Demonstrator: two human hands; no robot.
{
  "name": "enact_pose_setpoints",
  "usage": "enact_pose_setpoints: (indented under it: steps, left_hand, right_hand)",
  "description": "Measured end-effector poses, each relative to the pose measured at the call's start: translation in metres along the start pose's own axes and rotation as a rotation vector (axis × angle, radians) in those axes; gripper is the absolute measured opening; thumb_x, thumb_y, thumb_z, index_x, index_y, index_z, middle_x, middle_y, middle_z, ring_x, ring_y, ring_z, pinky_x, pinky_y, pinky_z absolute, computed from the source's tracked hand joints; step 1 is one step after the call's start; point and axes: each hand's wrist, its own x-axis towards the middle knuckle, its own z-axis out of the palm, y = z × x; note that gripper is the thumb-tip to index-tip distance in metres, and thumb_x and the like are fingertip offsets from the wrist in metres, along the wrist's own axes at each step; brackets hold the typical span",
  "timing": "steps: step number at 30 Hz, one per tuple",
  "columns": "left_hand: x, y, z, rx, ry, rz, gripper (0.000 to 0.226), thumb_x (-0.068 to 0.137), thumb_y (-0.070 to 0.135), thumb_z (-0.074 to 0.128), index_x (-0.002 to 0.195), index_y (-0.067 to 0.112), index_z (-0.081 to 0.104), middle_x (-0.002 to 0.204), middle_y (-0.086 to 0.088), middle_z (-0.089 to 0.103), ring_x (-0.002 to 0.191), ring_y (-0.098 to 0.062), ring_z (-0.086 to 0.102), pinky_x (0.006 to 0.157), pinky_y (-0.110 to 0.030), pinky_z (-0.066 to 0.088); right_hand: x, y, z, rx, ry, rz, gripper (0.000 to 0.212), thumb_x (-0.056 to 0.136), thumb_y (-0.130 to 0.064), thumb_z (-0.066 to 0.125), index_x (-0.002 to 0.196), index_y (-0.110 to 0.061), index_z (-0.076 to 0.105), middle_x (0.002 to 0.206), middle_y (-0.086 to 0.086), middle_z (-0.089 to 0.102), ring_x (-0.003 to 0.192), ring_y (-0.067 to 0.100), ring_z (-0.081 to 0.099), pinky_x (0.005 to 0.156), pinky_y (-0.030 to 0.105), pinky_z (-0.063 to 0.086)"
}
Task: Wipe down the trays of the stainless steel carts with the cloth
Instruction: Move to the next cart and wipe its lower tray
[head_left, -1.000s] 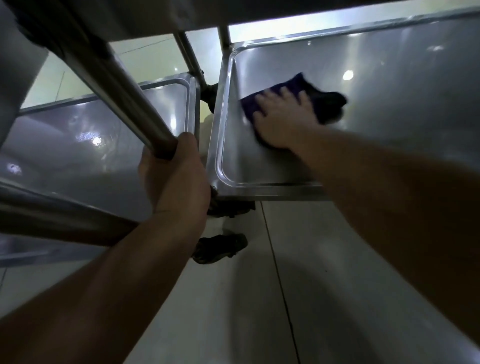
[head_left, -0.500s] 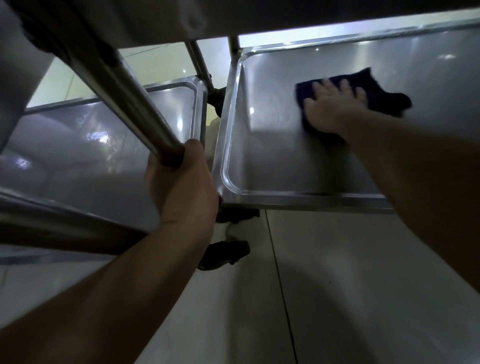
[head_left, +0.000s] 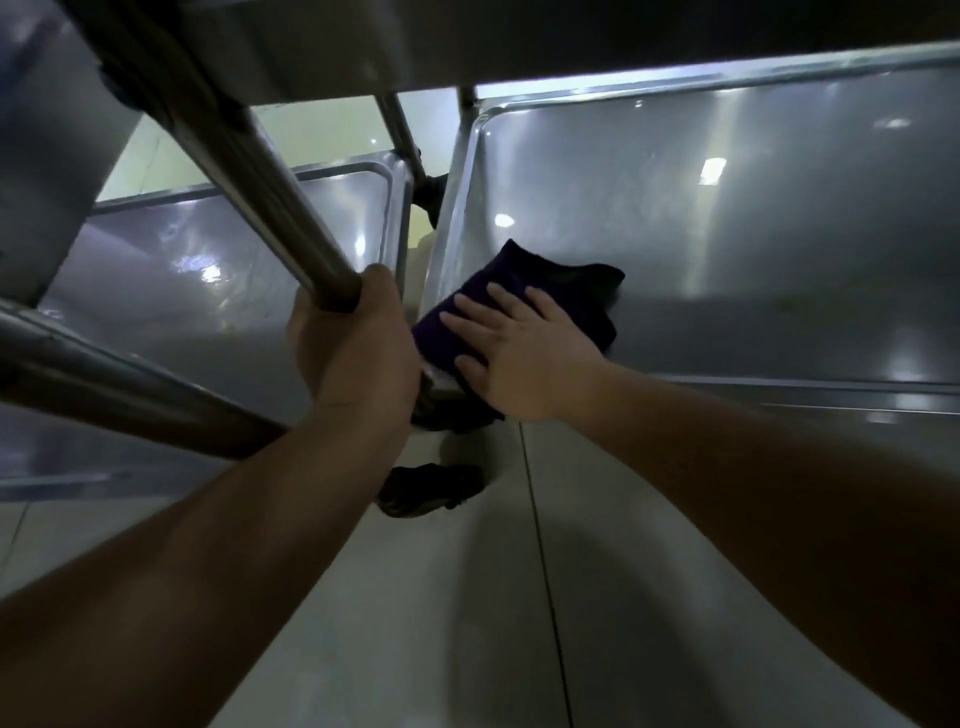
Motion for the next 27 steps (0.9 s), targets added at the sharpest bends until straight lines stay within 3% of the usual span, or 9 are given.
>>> enact_pose_setpoints:
  steps: [5, 11, 15, 18, 21, 24, 27]
  left_hand:
    - [0.000, 0.000, 0.000, -0.033, 0.011, -0.010, 0.028, 0.092, 0.033, 0.065, 0.115, 0.018, 0.069, 0.083, 0.006, 0.072, 0.057, 0.006, 0.063, 0.058, -0.019, 0.046]
    - [-0.003, 0.001, 0.002, -0.033, 0.014, 0.032, 0.028, 0.091, 0.033, 0.063, 0.106, 0.011, 0.071, 0.080, 0.001, 0.072, 0.048, 0.005, 0.057, 0.042, -0.009, 0.040]
    - [-0.004, 0.002, 0.006, -0.056, 0.026, 0.037, 0.017, 0.090, 0.034, 0.064, 0.097, 0.018, 0.067, 0.079, 0.003, 0.071, 0.048, 0.003, 0.056, 0.043, -0.010, 0.041]
    - [-0.005, 0.003, 0.007, -0.064, 0.043, 0.039, 0.014, 0.092, 0.032, 0.063, 0.095, 0.018, 0.064, 0.078, 0.002, 0.069, 0.048, 0.003, 0.056, 0.043, -0.010, 0.041]
    - [-0.003, 0.002, 0.008, -0.057, 0.049, 0.047, 0.012, 0.091, 0.031, 0.063, 0.089, 0.019, 0.063, 0.079, -0.001, 0.070, 0.048, 0.000, 0.056, 0.043, -0.012, 0.041]
    - [-0.002, 0.001, 0.005, -0.026, 0.033, 0.038, 0.013, 0.092, 0.032, 0.063, 0.095, 0.019, 0.064, 0.087, -0.003, 0.074, 0.048, 0.004, 0.057, 0.044, -0.011, 0.043]
    - [-0.005, 0.000, 0.002, 0.021, -0.012, 0.050, 0.018, 0.096, 0.037, 0.064, 0.108, 0.023, 0.065, 0.094, 0.004, 0.075, 0.055, 0.012, 0.060, 0.055, -0.015, 0.043]
  right_hand:
    - [-0.068, 0.057, -0.001, 0.002, 0.082, 0.241, 0.059, 0.106, -0.053, 0.018, 0.163, -0.038, 0.010, 0.171, -0.013, 0.005, 0.158, 0.016, -0.001, 0.126, 0.047, -0.003]
    - [-0.152, 0.182, -0.026, 0.097, 0.122, 0.792, 0.060, 0.106, -0.051, 0.020, 0.163, -0.039, 0.007, 0.172, -0.014, -0.003, 0.158, 0.019, -0.003, 0.127, 0.048, -0.003]
    - [-0.154, 0.198, -0.033, 0.149, 0.087, 0.891, 0.063, 0.107, -0.051, 0.019, 0.165, -0.032, 0.003, 0.172, -0.009, -0.007, 0.158, 0.023, -0.008, 0.126, 0.051, -0.006]
    - [-0.114, 0.167, -0.033, 0.117, 0.087, 0.795, 0.064, 0.106, -0.051, 0.019, 0.165, -0.032, 0.004, 0.172, -0.009, -0.006, 0.158, 0.025, -0.007, 0.125, 0.051, -0.006]
    - [-0.062, 0.105, -0.026, 0.048, 0.060, 0.484, 0.063, 0.106, -0.051, 0.020, 0.164, -0.034, 0.006, 0.172, -0.011, -0.003, 0.158, 0.025, -0.004, 0.125, 0.051, -0.005]
    - [-0.022, 0.040, -0.014, -0.012, -0.012, 0.133, 0.060, 0.107, -0.052, 0.021, 0.164, -0.037, 0.008, 0.172, -0.014, 0.000, 0.158, 0.022, -0.004, 0.125, 0.049, -0.006]
    - [-0.005, 0.024, -0.014, -0.029, -0.065, -0.007, 0.059, 0.108, -0.051, 0.021, 0.163, -0.038, 0.007, 0.171, -0.015, -0.002, 0.158, 0.019, -0.008, 0.125, 0.048, -0.009]
